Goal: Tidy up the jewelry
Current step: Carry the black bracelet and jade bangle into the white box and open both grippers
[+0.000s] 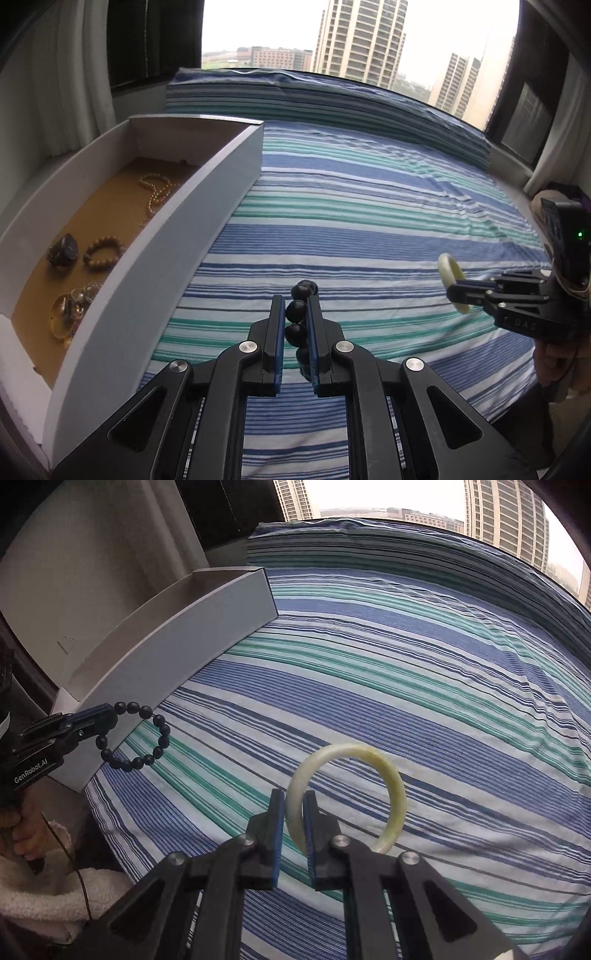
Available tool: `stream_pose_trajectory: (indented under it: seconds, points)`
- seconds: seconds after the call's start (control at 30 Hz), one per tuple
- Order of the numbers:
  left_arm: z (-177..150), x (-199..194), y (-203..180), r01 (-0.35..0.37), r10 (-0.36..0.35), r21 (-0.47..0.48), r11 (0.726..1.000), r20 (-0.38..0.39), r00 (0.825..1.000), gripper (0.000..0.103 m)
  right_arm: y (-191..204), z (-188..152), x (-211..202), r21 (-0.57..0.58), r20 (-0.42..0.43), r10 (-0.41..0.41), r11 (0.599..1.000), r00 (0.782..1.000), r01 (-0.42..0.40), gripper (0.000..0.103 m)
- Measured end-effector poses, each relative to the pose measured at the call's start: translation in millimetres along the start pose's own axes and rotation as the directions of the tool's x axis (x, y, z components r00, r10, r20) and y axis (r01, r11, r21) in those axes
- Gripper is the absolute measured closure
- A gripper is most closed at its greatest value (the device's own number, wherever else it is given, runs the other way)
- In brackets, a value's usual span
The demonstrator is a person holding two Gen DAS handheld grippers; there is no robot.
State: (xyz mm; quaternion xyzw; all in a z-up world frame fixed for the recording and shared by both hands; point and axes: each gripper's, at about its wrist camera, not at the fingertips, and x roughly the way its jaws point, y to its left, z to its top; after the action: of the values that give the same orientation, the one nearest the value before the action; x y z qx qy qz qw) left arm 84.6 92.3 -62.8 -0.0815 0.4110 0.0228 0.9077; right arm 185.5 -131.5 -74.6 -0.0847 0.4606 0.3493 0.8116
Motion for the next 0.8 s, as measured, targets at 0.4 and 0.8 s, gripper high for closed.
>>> stream_pose_trajectory:
  seconds: [0.4,0.8]
  points:
    - [38.3,-119.3,108.8,-0.049,0.076,-0.161,0.986,0.161,0.984,0.094,77.8,76.1,-42.2,-0.173,0.131,0.091,0.983,0.987,-0.068,0.093]
    - [21.7,-64.6,238.3,-0.277,0.282,-0.338,0.899,-0.034,0.959,0.094,259.8,154.0,-9.8,-0.474,0.079,0.305,0.849,0.949,-0.233,0.093]
